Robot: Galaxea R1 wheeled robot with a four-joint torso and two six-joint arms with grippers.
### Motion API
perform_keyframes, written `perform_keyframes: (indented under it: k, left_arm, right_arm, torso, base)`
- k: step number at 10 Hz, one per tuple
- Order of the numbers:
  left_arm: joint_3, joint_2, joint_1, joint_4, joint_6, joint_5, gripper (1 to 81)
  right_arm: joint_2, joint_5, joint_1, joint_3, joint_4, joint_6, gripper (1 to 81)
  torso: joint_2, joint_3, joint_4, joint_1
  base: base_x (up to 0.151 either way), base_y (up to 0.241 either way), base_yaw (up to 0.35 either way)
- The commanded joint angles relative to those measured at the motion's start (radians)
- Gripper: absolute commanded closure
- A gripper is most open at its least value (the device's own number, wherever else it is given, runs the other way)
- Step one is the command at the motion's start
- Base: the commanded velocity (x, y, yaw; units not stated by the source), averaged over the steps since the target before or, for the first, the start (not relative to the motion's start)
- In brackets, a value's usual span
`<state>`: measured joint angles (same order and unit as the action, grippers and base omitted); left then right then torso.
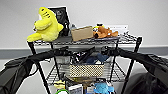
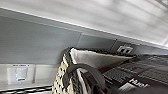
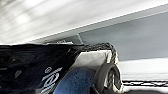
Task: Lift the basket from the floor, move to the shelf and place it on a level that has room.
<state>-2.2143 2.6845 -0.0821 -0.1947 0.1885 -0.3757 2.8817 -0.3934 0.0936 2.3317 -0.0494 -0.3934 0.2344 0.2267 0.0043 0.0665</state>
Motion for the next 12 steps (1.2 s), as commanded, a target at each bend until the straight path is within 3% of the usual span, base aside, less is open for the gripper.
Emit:
perform_keyframes:
  k: [1, 2, 3, 4, 8, 12]
  left_arm:
    - [0.004, -0.003, 0.224, 0.023, -0.008, 0.051, 81.1]
    - [0.013, -0.006, 0.224, 0.023, -0.009, 0.043, 81.1]
    - [0.030, -0.012, 0.224, 0.023, -0.009, 0.040, 1.0]
    - [0.047, -0.021, 0.224, 0.023, -0.008, 0.041, 1.0]
    - [0.086, -0.056, 0.212, 0.015, -0.008, 0.040, 1.0]
    - [0.310, -0.199, 0.175, 0.014, -0.004, 0.052, 1.0]
  right_arm:
    - [0.000, 0.030, -0.225, -0.008, -0.021, 0.007, 81.1]
    - [0.000, 0.028, -0.225, -0.011, -0.023, 0.007, 81.1]
    - [-0.006, 0.030, -0.223, -0.020, -0.018, 0.005, 81.1]
    - [-0.010, 0.030, -0.218, -0.031, -0.015, 0.002, 1.0]
    - [-0.026, 0.008, -0.212, -0.048, -0.007, -0.004, 1.0]
    - [-0.230, 0.036, -0.157, -0.371, -0.003, -0.068, 1.0]
  torso:
    - [0.000, 0.000, 0.000, 0.000]
    - [0.000, 0.000, 0.000, 0.000]
    - [0.000, 0.000, 0.000, 0.000]
    - [0.000, 0.000, 0.000, 0.000]
    - [0.000, 0.000, 0.000, 0.000]
    - [0.000, 0.000, 0.000, 0.000]
  base:
    - [0.000, 0.000, 0.000]
    - [0.000, 0.000, 0.000]
    - [0.000, 0.000, 0.000]
    - [0.000, 0.000, 0.000]
    - [0.000, 0.000, 0.000]
    - [0.000, 0.000, 0.000]
